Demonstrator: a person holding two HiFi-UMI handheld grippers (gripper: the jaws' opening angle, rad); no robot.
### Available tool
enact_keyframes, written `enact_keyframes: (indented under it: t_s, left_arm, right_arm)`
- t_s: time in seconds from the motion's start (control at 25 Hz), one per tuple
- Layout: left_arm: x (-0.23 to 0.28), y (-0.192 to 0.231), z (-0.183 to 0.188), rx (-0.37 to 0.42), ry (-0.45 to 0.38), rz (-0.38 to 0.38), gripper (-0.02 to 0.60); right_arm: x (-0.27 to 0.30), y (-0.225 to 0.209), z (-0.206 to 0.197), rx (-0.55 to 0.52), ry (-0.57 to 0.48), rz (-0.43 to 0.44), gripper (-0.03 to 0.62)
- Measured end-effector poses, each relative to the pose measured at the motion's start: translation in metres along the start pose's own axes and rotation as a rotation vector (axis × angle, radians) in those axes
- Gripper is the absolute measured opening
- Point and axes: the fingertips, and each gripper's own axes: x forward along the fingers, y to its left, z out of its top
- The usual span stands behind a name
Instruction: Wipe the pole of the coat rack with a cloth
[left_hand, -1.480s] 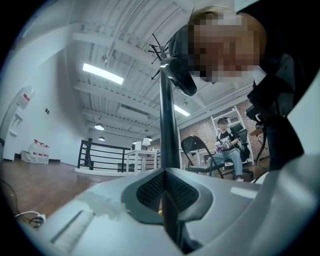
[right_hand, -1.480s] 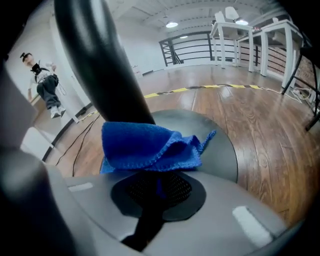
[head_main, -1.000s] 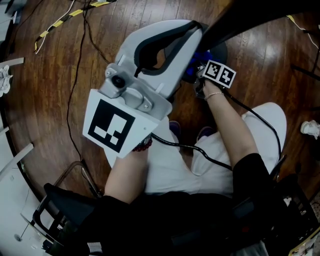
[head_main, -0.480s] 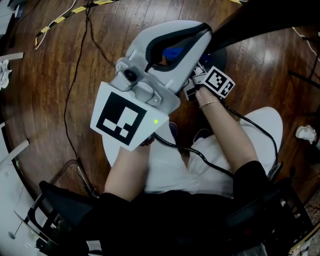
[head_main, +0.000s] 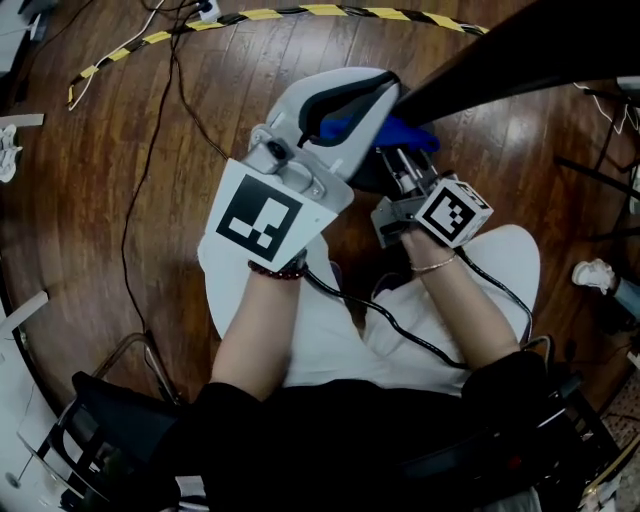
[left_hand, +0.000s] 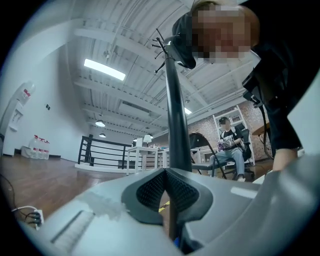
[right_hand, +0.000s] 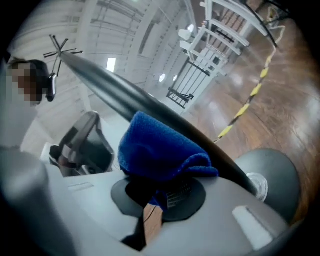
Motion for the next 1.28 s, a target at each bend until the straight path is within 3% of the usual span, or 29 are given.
enact_keyframes:
  t_s: [0.12,0.24,0.48,0.64,0.76,0.92,1.08,1.16,1.28]
  left_arm:
    - [0.006,0.007,-0.004,-0.015,-0.009,0.01,0.006]
    - [0.01,0.004,-0.011,0.031,0.02,-0.012,0.006]
    - [0.014,-0.001,-0.026,0.068,0.095,-0.041,0.006]
    - [0.016,-0.004,-0.015,0.037,0.04,-0.047,0.006]
    - [0.019,-0.009,-0.016,0.044,0.046,-0.061,0.006]
    - [0.022,-0.012,-0.013,0.022,0.024,-0.056,0.006]
    - [0.021,-0.021,-0.008,0.009,0.097,-0.005,0.006]
    - [0.017,-0.03,0.001,0.002,0.132,0.019,0.006]
    - [0.006,-0.044,0.032,-0.026,0.118,0.052,0.006]
  right_arm:
    - [-0.01,0.036,0.023,-0.182,0.005,0.062,0.021]
    - [-0.02,0.066,0.037,-0.367,0.001,0.086,0.021]
    - [-0.041,0.103,0.07,-0.631,-0.041,0.024,0.021]
    - [-0.05,0.125,0.088,-0.762,-0.071,-0.041,0.021]
    - [-0.054,0.147,0.106,-0.869,-0.108,-0.055,0.021]
    - [-0.062,0.18,0.129,-0.985,-0.177,-0.035,0.021]
    - [-0.074,0.203,0.145,-1.032,-0.185,-0.021,0.021]
    - [-0.081,0.214,0.159,-1.027,-0.175,-0.041,0.021]
    - [-0.093,0.238,0.181,-1.04,-0.147,-0.096,0.021]
